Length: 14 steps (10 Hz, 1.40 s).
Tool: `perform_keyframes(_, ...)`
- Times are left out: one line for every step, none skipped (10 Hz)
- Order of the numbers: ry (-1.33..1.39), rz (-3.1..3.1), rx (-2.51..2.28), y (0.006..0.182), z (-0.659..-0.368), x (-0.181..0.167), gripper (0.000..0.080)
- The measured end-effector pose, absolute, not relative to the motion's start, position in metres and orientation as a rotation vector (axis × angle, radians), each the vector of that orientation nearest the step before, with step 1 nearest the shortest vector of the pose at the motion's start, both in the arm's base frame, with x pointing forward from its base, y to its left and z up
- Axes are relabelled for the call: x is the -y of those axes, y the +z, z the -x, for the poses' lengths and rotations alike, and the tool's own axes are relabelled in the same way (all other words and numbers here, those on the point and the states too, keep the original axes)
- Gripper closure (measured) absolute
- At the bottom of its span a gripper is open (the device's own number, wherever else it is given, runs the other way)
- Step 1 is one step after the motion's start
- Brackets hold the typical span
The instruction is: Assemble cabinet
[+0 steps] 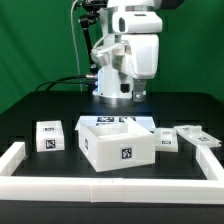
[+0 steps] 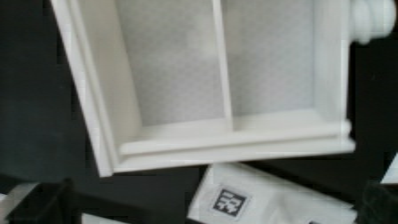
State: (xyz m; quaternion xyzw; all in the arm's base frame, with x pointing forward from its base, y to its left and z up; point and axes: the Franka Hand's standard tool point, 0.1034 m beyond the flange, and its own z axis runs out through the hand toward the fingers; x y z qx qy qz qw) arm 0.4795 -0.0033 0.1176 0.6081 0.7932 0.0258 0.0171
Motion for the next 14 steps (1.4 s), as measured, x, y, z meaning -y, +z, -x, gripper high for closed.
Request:
perform_keyframes(0.067, -1.855, -2.513, 0.110, -0.468, 0.010, 0.0001)
perform_keyframes(0.061, -1.773, -2.584, 0.103, -0.458, 0.016, 0.0001)
perform_keyframes(0.053, -1.737, -2.623, 0.097, -0.450, 0.021, 0.0001)
perform_keyframes(0.048, -1.705, -2.653, 0.089, -0.444, 0.026, 0.0001)
perform_keyframes(0.041, -1.730, -2.634, 0.090, -0.445, 0.026, 0.0001)
perform_keyframes(0.039, -1.728, -2.635, 0.090, -0.445, 0.027, 0.0001)
perform_keyframes(0.036, -1.733, -2.636, 0.088, -0.444, 0.028, 0.0001)
perform_keyframes(0.027, -1.750, -2.644, 0.080, -0.441, 0.031, 0.0001)
perform_keyframes(0.017, -1.770, -2.653, 0.071, -0.437, 0.032, 0.0001)
perform_keyframes(0.008, -1.784, -2.662, 0.063, -0.433, 0.032, 0.0001)
perform_keyframes(-0.001, -1.809, -2.665, 0.054, -0.428, 0.031, 0.0001)
perform_keyframes(-0.008, -1.822, -2.672, 0.047, -0.424, 0.030, 0.0001)
perform_keyframes(-0.010, -1.835, -2.673, 0.039, -0.421, 0.028, 0.0001)
perform_keyframes(-0.018, -1.845, -2.682, 0.032, -0.417, 0.028, 0.0001)
